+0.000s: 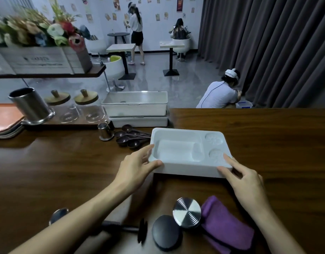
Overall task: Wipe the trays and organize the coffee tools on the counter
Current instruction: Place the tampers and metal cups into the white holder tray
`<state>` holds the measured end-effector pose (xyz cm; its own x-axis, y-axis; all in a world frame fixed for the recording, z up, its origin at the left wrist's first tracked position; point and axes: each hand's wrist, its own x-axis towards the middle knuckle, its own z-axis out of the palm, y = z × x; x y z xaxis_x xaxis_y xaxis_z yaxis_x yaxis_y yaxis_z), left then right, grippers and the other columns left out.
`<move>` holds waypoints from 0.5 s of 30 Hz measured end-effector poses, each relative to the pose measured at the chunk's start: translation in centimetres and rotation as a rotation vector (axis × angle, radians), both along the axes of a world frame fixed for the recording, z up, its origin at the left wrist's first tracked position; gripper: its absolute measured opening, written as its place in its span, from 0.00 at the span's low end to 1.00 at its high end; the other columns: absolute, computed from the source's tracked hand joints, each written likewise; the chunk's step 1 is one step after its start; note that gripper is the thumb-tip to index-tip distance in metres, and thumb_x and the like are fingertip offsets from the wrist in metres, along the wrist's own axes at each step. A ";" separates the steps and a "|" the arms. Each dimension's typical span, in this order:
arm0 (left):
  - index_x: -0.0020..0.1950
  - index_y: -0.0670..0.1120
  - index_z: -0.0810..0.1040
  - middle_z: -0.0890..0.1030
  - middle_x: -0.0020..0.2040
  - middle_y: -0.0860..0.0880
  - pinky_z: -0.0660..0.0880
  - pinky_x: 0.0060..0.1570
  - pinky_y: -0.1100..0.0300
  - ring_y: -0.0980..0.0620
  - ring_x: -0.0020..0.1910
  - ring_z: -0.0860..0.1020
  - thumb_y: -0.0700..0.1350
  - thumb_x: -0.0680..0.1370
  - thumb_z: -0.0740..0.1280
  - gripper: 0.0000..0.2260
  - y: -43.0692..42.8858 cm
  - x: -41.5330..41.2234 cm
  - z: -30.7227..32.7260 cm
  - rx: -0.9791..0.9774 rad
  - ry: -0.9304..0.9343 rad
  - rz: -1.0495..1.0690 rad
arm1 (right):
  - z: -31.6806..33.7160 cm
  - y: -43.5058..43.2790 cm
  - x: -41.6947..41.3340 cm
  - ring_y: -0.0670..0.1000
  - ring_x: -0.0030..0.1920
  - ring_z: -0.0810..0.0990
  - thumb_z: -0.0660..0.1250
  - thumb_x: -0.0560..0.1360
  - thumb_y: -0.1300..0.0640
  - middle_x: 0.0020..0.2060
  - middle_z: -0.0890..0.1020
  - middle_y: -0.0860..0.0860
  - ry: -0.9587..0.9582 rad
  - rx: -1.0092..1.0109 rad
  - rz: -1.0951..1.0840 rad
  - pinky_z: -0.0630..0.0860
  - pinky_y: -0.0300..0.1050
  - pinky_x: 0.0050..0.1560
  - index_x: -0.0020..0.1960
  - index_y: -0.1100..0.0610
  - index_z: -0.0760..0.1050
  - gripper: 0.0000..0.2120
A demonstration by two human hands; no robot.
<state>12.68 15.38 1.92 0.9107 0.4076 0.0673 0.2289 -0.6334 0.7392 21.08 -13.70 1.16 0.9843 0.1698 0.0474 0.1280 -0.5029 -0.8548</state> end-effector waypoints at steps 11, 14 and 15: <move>0.74 0.54 0.75 0.80 0.68 0.50 0.72 0.61 0.60 0.56 0.66 0.78 0.55 0.74 0.76 0.29 5.8 -8.9 0.3 0.023 0.019 -0.038 | -1.0 3.9 -6.6 0.40 0.65 0.75 0.72 0.76 0.49 0.61 0.82 0.43 -0.044 -0.022 0.068 0.70 0.40 0.66 0.58 0.44 0.84 0.11; 0.74 0.54 0.74 0.80 0.68 0.49 0.73 0.63 0.58 0.55 0.65 0.79 0.56 0.74 0.76 0.29 6.3 -10.1 0.1 0.018 0.060 -0.040 | -1.7 4.2 -7.0 0.40 0.64 0.77 0.73 0.75 0.48 0.58 0.83 0.41 -0.021 -0.005 0.090 0.72 0.44 0.68 0.55 0.42 0.85 0.09; 0.74 0.55 0.75 0.80 0.68 0.50 0.73 0.63 0.57 0.55 0.65 0.79 0.56 0.74 0.76 0.29 6.4 -10.4 0.0 0.023 0.072 -0.043 | -1.9 4.2 -7.0 0.40 0.64 0.77 0.73 0.75 0.48 0.58 0.83 0.40 -0.020 0.001 0.096 0.72 0.44 0.68 0.55 0.42 0.85 0.09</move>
<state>2.32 21.79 1.91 0.9301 0.3672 0.0096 0.2535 -0.6606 0.7067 14.12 -9.52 -0.69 0.9624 0.2633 0.0672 0.1927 -0.4868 -0.8520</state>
